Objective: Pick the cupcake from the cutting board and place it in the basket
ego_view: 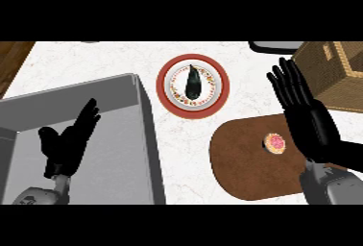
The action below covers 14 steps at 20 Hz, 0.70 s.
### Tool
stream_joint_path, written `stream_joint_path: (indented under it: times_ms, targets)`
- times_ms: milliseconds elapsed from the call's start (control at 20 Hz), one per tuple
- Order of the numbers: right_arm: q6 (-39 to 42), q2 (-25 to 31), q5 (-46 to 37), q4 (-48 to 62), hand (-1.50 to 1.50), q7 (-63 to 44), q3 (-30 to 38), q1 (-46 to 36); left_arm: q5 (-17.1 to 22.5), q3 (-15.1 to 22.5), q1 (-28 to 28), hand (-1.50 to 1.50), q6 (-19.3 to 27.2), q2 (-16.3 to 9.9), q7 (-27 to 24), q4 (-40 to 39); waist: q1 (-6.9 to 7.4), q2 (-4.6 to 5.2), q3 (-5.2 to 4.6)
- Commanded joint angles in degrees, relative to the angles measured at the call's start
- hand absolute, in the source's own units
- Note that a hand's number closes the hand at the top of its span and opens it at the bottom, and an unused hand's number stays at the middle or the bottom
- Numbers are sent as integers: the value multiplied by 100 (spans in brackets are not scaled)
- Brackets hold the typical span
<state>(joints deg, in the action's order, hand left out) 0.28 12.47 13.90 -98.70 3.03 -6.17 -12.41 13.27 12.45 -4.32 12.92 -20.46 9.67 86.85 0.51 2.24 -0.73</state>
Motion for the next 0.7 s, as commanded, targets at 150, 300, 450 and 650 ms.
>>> stream_joint_path:
  times_ms: [150, 300, 450, 650]
  targets:
    - [296, -97, -47, 788, 150, -507, -368, -582, -597, -223, -525, 0, -130, -691, -562, 311, 62, -204, 74]
    - [-1146, -1131, 776, 340, 150, 359, 1080, -415, -588, -243, -37, 0, -105, -451, -643, 235, -583, -418, 364]
    - [-949, -1218, 167, 1281, 150, 219, -1153, -454, -884, -296, -636, 0, -418, -714, -992, 311, 62, -189, 75]
    - [-2069, -1236, -1097, 1150, -150, -351, -1421, -846, -880, -538, -465, 0, -548, -715, -1107, 303, -69, -236, 56]
